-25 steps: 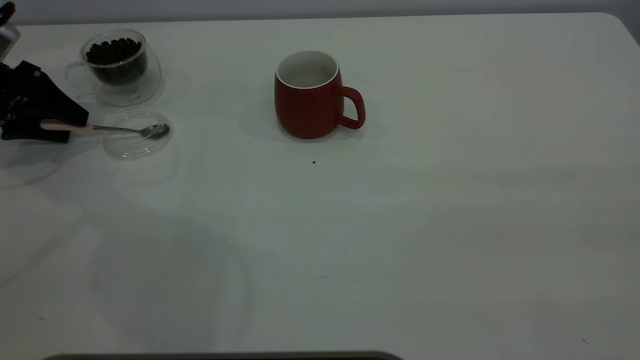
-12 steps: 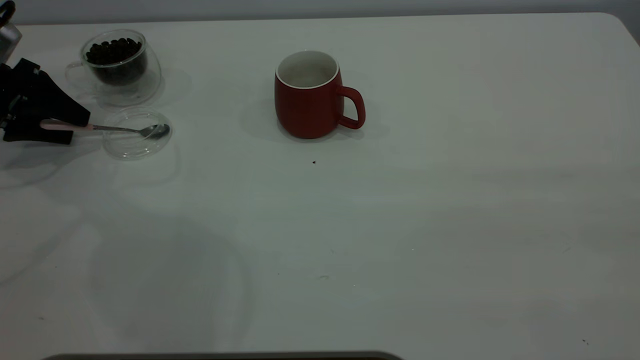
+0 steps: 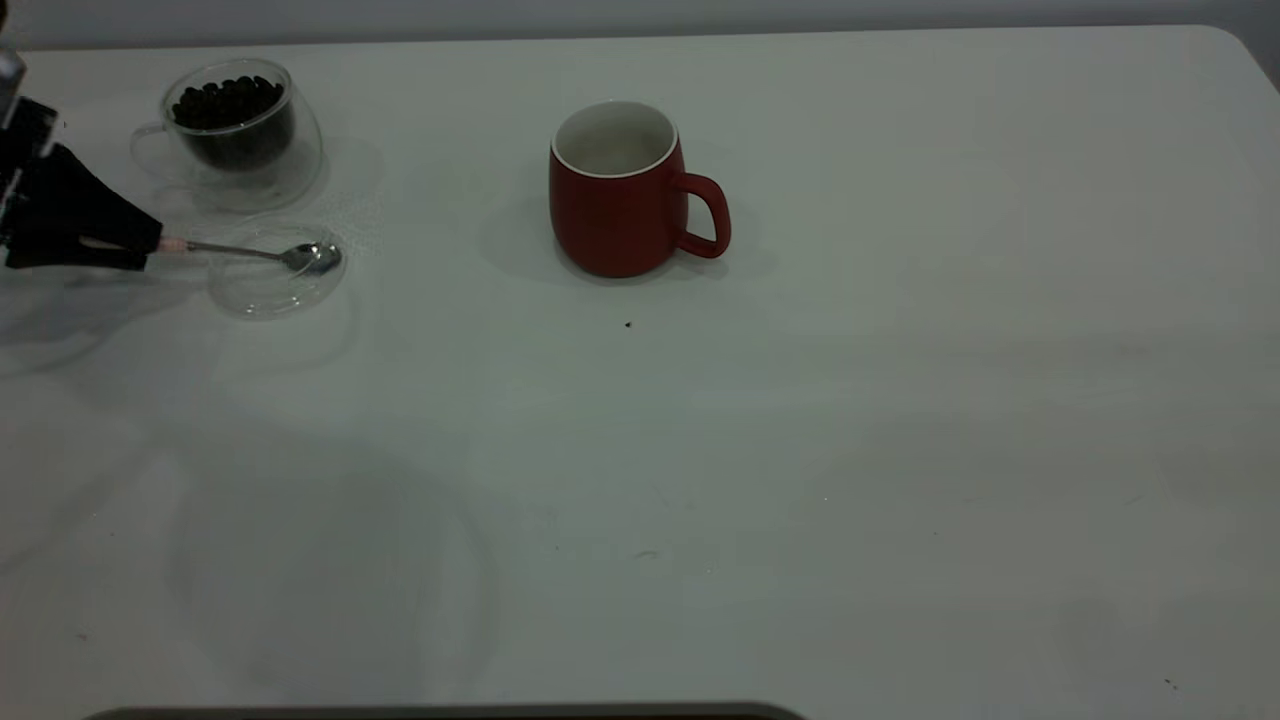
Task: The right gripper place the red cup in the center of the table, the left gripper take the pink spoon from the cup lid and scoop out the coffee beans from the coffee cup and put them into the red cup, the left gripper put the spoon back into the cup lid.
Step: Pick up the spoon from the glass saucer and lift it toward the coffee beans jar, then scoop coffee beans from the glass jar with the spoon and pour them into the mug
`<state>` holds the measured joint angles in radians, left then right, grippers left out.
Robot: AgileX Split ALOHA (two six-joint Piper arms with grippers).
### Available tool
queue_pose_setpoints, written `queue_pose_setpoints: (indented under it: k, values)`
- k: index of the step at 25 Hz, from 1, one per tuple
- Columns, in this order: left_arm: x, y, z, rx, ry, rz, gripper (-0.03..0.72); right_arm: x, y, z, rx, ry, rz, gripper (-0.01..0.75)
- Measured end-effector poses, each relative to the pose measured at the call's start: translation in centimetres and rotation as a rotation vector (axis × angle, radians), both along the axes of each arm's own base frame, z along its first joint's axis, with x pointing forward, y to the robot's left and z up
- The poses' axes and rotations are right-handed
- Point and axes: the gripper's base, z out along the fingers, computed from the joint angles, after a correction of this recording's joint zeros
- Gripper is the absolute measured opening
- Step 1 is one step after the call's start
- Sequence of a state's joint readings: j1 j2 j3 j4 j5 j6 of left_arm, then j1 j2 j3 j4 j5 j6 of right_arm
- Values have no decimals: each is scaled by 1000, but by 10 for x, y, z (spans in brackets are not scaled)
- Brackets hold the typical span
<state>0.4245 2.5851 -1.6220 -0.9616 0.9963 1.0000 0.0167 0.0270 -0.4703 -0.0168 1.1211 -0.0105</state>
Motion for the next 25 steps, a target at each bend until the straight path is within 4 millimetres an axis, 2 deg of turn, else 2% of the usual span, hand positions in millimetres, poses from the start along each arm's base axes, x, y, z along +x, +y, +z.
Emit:
queue_pose_setpoints:
  k: [2,7,15,20,25]
  values:
    - [-2,1,5,-34,6,-9,118,0,0,0,0,0,0,434]
    - [-6,14,18,-29,-2,-11,119,0,0,0,0,0,0,434]
    - [-4,15,64,-51,-63,-57,119,0,0,0,0,0,0,434]
    - [2,14,91,-78,-120,-6,119,0,0,0,0,0,0,434]
    - [19,18,120,-114,-236,51,119,0,0,0,0,0,0,434]
